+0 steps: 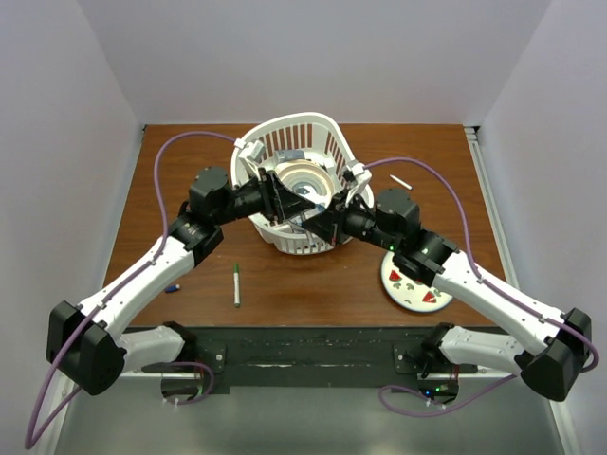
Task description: Insert the pens into the pen caps
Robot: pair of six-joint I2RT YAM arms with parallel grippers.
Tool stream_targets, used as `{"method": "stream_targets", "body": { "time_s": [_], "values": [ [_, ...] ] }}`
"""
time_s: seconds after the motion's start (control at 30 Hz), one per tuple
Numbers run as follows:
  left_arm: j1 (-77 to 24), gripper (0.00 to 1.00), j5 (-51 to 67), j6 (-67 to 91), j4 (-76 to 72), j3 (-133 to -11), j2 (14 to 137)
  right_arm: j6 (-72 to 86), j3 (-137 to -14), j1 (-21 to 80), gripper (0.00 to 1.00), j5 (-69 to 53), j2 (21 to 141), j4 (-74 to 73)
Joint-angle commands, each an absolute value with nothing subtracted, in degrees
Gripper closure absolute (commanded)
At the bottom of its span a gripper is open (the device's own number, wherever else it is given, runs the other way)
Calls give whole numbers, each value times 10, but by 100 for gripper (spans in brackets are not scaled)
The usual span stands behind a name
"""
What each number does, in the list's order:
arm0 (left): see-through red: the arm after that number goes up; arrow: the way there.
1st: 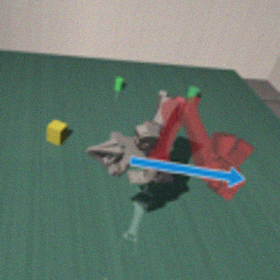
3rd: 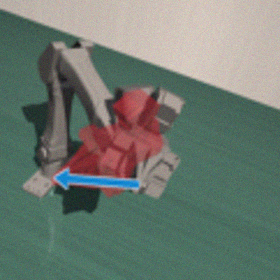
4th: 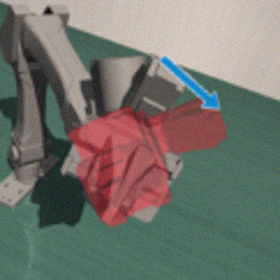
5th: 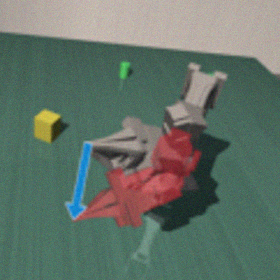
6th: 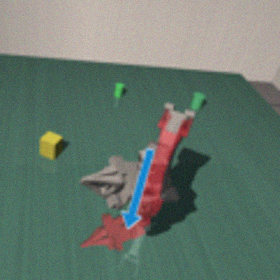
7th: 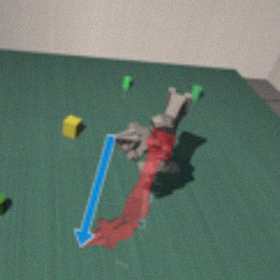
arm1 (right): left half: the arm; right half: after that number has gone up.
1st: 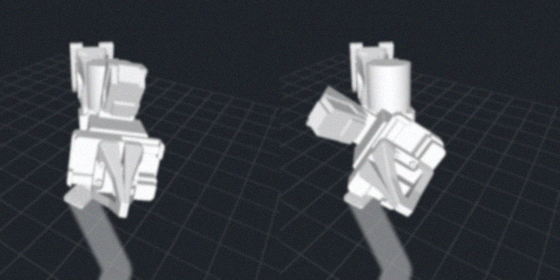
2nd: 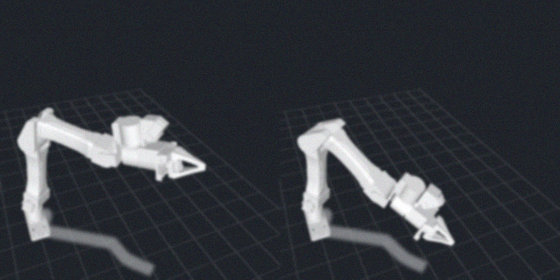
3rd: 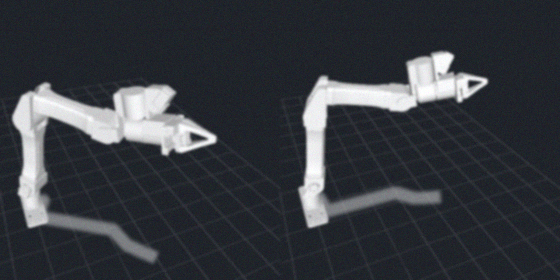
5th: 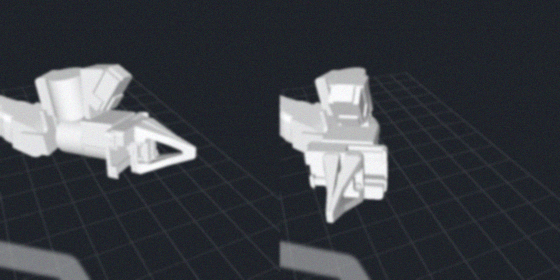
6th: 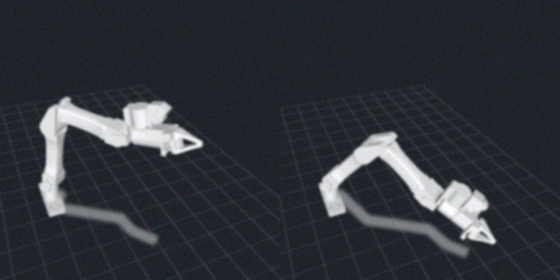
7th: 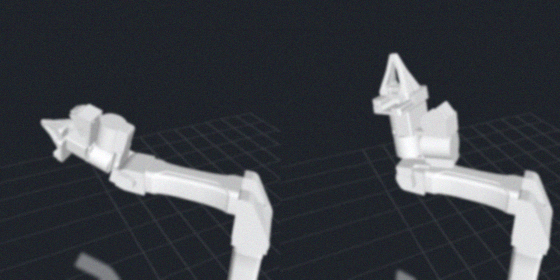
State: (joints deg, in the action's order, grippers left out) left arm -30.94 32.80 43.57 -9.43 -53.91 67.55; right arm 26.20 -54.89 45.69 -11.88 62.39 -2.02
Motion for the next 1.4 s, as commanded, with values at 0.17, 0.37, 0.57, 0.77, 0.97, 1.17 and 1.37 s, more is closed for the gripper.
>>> {"method": "stream_targets", "body": {
  "time_s": [0.17,0.37,0.57,0.77,0.97,1.17,1.37],
  "values": [
    [-314,100,336,452,-139,-557,683,278,-545,462,100,-134,605,20],
    [-313,100,343,434,-121,-558,669,320,-594,462,5,-70,626,-82],
    [-313,100,320,398,-71,-570,656,310,-605,462,1,-10,613,-119],
    [-314,100,346,394,-78,-570,656,288,-605,462,1,-66,616,-82],
    [-313,100,375,413,-120,-566,650,305,-622,463,20,-148,673,-50],
    [-313,100,374,402,-100,-570,644,317,-601,463,94,-157,679,-18],
    [-313,100,371,387,-77,-585,646,310,-592,464,100,-192,680,-21]
  ]
}}
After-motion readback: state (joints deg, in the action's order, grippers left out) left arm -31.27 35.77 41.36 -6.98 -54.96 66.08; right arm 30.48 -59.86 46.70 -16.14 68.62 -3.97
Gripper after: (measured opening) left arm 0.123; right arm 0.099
